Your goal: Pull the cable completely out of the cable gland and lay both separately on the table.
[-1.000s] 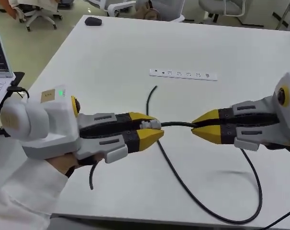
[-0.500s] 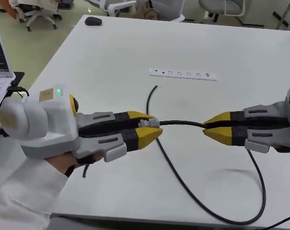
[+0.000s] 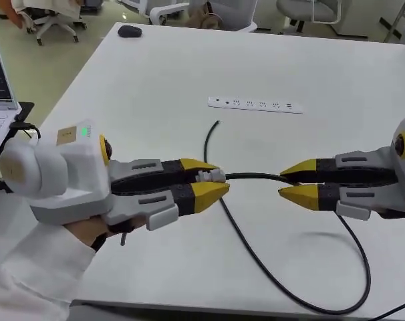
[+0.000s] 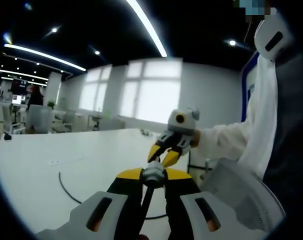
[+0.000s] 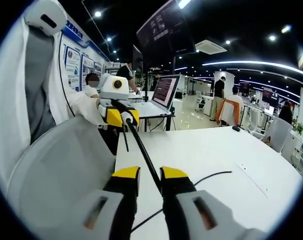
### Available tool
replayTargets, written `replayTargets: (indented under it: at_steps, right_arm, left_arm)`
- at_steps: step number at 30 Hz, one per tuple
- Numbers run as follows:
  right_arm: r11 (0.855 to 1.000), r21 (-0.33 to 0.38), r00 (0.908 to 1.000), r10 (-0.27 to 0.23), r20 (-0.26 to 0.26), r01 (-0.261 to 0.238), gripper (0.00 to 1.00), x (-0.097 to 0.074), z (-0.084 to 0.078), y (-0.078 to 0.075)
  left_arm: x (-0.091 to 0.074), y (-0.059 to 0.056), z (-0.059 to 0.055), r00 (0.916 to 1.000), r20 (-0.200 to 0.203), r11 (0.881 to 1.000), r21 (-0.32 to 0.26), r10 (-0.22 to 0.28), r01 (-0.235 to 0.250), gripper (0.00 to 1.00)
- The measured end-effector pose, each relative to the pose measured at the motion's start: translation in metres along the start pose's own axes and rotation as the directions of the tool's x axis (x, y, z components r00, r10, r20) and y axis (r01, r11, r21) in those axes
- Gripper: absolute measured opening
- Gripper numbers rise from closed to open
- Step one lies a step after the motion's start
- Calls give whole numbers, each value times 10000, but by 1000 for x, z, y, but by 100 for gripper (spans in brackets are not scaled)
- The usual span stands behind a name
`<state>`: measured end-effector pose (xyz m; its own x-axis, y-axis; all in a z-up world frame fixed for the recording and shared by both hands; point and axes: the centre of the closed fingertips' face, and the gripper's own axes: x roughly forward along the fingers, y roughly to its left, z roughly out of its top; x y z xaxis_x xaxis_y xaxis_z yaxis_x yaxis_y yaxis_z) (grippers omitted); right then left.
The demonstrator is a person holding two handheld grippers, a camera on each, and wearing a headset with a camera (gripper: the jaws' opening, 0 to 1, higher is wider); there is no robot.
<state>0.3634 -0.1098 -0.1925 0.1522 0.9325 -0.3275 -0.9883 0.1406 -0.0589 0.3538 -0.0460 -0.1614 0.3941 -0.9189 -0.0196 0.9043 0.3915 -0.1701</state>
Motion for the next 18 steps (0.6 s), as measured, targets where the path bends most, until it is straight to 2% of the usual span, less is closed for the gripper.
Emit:
replayTargets:
  at_steps: [4, 7, 10, 14, 18]
  right_arm:
    - [9997, -251, 9999, -8, 117, 11, 18, 3, 9, 1]
    - [9980, -620, 9982, -49, 605, 86, 17, 6, 29, 0]
    - [9924, -1198, 9963, 390, 763, -296, 21, 12, 43, 9]
    - [9796, -1740, 9933, 1087, 395, -1002, 24, 25, 49, 22]
    - [9696, -1984, 9894, 1453, -28, -1430, 23, 39, 45, 28]
  left_arm:
    - [0, 1, 0, 10000, -23, 10000, 0, 36, -36, 17]
    - [0, 1, -3, 9999, -159, 10000, 41, 56, -56, 17]
    - [1, -1, -4, 9998, -198, 10000, 47, 3, -2, 17]
    - [2, -2, -5, 9996, -274, 9999, 69, -99, 101, 17]
    - [3, -4, -7, 9991, -365, 9997, 122, -205, 210, 17]
